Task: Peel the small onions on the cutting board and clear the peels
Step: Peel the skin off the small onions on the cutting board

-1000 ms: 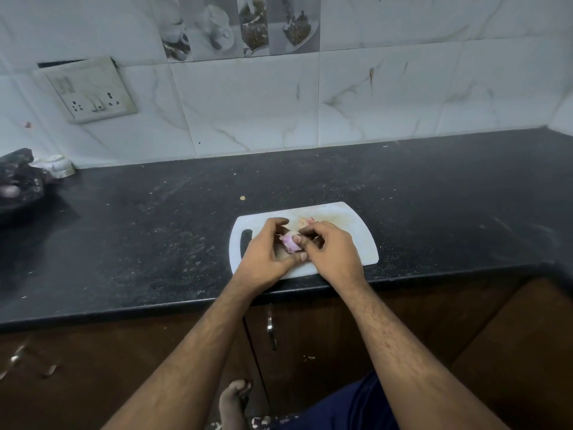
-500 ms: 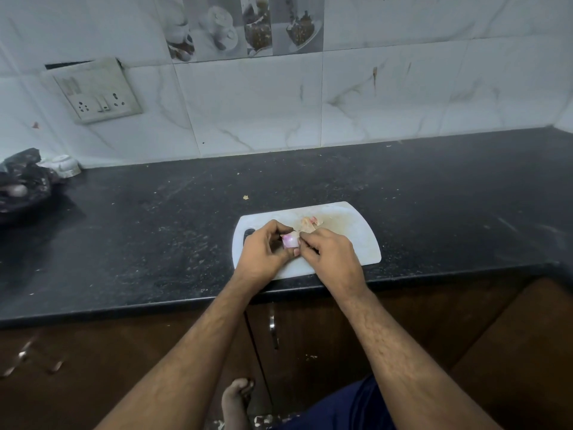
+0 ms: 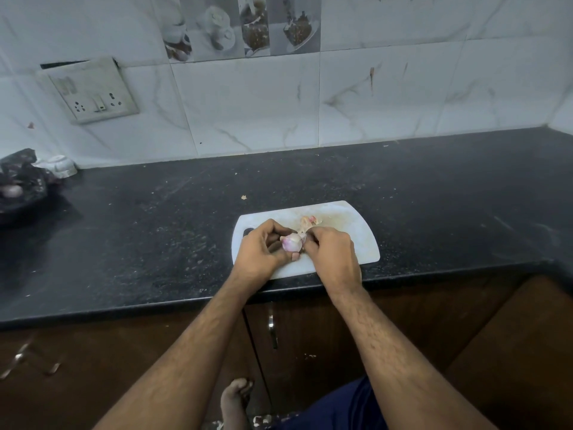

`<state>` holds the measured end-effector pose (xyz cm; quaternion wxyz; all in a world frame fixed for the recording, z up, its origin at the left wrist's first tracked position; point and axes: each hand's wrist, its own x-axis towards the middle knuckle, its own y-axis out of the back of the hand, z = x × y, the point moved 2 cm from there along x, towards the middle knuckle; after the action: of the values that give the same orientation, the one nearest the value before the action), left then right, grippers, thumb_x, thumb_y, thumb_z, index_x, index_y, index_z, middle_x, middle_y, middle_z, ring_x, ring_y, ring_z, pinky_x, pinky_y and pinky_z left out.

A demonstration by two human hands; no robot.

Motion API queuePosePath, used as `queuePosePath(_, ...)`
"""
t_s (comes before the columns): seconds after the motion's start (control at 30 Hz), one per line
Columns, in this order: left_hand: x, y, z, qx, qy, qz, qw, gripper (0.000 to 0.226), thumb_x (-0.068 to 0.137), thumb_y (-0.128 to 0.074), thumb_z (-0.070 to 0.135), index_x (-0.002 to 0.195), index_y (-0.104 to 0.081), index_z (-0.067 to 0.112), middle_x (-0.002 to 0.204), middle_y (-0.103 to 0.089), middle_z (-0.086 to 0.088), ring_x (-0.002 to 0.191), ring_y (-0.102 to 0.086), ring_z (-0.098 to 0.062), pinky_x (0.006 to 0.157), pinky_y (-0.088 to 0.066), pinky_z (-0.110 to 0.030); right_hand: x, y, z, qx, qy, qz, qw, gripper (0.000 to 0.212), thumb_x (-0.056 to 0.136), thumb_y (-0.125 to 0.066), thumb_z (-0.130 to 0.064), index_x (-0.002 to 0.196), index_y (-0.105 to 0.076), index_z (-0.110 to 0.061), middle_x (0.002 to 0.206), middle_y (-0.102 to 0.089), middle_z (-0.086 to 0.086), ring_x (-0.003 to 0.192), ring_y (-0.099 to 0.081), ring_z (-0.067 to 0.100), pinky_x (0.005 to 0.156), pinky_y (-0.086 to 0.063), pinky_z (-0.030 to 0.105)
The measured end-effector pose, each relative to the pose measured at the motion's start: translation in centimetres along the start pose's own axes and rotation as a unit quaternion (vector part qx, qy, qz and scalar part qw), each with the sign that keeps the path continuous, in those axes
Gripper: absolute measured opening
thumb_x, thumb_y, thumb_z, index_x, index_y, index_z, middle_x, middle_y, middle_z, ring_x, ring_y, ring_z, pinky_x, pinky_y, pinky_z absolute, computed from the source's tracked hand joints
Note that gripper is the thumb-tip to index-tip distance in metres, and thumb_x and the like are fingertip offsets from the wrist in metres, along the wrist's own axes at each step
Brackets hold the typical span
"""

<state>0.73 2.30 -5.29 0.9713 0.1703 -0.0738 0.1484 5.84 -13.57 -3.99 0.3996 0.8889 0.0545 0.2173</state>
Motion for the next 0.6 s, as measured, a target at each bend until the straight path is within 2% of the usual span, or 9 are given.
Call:
queuePosePath(0.07, 0.08, -0.06, 0.27, 0.015, 0.01, 0.007, 1.0, 0.045, 0.071, -0.093, 0.01, 0.105, -0.066, 0.02, 0.109, -0.078, 0.004, 0.108, -0.072, -0.009, 0.102, -0.054, -0.031, -0.05, -0.07, 0.29, 0.032, -0.006, 0.018, 0.999, 0.021, 0.103, -0.055, -0.019, 0.112, -0.073, -0.015, 0.099, -0.072, -0.001, 0.087, -0.067, 0.014, 0.082, -0.057, 0.03)
queuePosePath(0.13, -0.01, -0.14, 0.56, 0.03, 0.018, 0.019, 0.999, 0.047, 0.072, -0.093, 0.016, 0.107, -0.062, 0.022, 0.107, -0.078, 0.006, 0.105, -0.071, -0.005, 0.094, -0.053, -0.025, -0.04, 0.05, 0.44, 0.061, 0.001, 0.024, 0.998, 0.036, 0.102, -0.051, -0.008, 0.134, -0.066, -0.017, 0.126, -0.067, -0.004, 0.11, -0.064, 0.013, 0.096, -0.049, 0.023)
queuePosePath(0.2, -0.05, -0.31, 0.59, 0.035, 0.022, 0.03, 0.999, 0.049, 0.073, -0.093, 0.018, 0.108, -0.058, 0.021, 0.105, -0.077, 0.006, 0.101, -0.071, -0.004, 0.087, -0.051, -0.019, -0.05, 0.18, 0.4, 0.069, 0.026, 0.009, 0.997, 0.043, 0.101, -0.049, -0.007, 0.141, -0.06, -0.019, 0.141, -0.059, -0.008, 0.123, -0.058, 0.011, 0.105, -0.045, 0.024)
queuePosePath(0.23, -0.08, -0.39, 0.6, 0.037, 0.02, 0.032, 0.999, 0.048, 0.074, -0.092, 0.019, 0.108, -0.058, 0.021, 0.104, -0.077, 0.007, 0.1, -0.071, -0.002, 0.084, -0.05, -0.016, -0.09, 0.18, 0.35, 0.074, 0.042, 0.003, 0.996, 0.042, 0.102, -0.05, -0.012, 0.142, -0.059, -0.021, 0.143, -0.057, -0.009, 0.125, -0.057, 0.01, 0.106, -0.046, 0.027)
queuePosePath(0.3, -0.08, -0.38, 0.66, 0.038, 0.013, 0.028, 0.999, 0.045, 0.077, -0.091, 0.02, 0.106, -0.057, 0.021, 0.103, -0.078, 0.006, 0.098, -0.071, 0.0, 0.082, -0.051, -0.014, -0.27, 0.12, 0.27, 0.102, 0.065, -0.01, 0.993, 0.038, 0.104, -0.053, -0.032, 0.14, -0.059, -0.025, 0.139, -0.06, -0.012, 0.126, -0.055, 0.006, 0.103, -0.048, 0.029)
queuePosePath(0.37, 0.09, -0.26, 0.47, 0.032, 0.002, 0.022, 0.999, 0.04, 0.078, -0.09, 0.019, 0.104, -0.059, 0.02, 0.103, -0.078, 0.004, 0.1, -0.073, -0.005, 0.088, -0.056, -0.023, -0.3, 0.04, 0.37, 0.134, 0.078, -0.028, 0.988, 0.035, 0.1, -0.057, -0.044, 0.131, -0.067, -0.029, 0.132, -0.064, -0.012, 0.132, -0.052, 0.003, 0.103, -0.048, 0.029)
queuePosePath(0.47, 0.14, -0.19, 0.24, 0.028, -0.01, 0.003, 1.0, 0.036, 0.078, -0.089, 0.016, 0.102, -0.062, 0.019, 0.107, -0.078, 0.004, 0.105, -0.073, -0.009, 0.095, -0.058, -0.033, -0.14, 0.31, 0.59, 0.154, 0.064, -0.019, 0.986, 0.024, 0.098, -0.066, -0.034, 0.119, -0.075, -0.028, 0.117, -0.07, -0.009, 0.126, -0.059, 0.012, 0.101, -0.052, 0.034)
queuePosePath(0.6, 0.23, -0.28, 0.11, 0.026, -0.013, -0.006, 1.0, 0.037, 0.079, -0.088, 0.014, 0.103, -0.061, 0.023, 0.108, -0.078, 0.004, 0.107, -0.073, -0.011, 0.098, -0.057, -0.035, -0.5, 0.54, 0.32, 0.14, 0.081, -0.003, 0.987, 0.023, 0.098, -0.067, -0.025, 0.119, -0.076, -0.021, 0.107, -0.073, -0.005, 0.117, -0.064, 0.019, 0.096, -0.054, 0.035)
